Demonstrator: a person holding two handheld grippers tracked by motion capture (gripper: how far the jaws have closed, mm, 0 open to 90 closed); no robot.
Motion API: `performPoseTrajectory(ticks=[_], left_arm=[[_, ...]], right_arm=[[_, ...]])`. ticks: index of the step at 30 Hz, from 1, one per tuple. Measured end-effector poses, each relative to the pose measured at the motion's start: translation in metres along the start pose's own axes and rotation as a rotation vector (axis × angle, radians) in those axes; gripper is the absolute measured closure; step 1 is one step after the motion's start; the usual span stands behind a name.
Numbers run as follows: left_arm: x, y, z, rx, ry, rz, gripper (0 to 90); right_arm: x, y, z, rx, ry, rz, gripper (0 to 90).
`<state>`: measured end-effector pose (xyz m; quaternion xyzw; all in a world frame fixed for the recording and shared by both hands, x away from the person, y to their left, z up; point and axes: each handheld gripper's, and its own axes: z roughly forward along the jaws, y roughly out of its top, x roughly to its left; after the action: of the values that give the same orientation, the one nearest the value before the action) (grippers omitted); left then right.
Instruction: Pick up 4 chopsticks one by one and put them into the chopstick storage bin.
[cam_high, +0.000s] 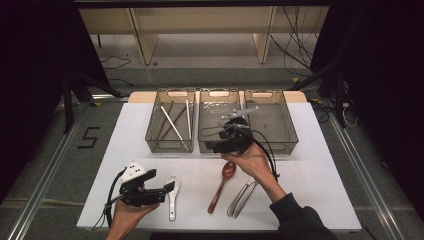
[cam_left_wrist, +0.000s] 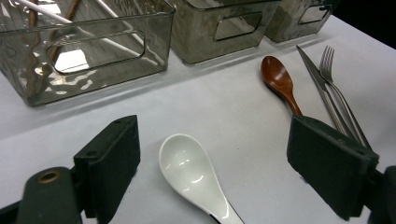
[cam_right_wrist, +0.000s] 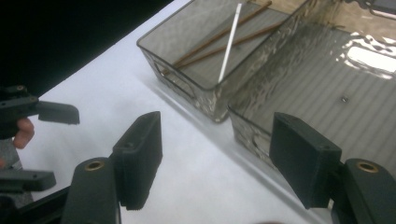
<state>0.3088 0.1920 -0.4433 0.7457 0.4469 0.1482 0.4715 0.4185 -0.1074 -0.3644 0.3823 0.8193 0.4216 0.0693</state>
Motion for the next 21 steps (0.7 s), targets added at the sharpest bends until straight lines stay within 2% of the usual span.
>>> performPoseTrajectory(ticks=[16, 19, 21], left_arm=[[-0.004, 0.000, 0.001, 0.010, -0.004, 0.007, 17.1], [-0.005, 0.000, 0.001, 0.011, -0.010, 0.004, 17.1], [-0.006, 0.000, 0.002, 0.014, -0.015, 0.006, 17.0]], right_arm=[[-0.014, -0.054, -0.027, -0.006, 0.000, 0.052, 35.3], [-0.016, -0.062, -0.031, -0.004, -0.021, 0.043, 34.8], [-0.018, -0.067, -0.034, -0.013, -0.015, 0.057, 34.8]])
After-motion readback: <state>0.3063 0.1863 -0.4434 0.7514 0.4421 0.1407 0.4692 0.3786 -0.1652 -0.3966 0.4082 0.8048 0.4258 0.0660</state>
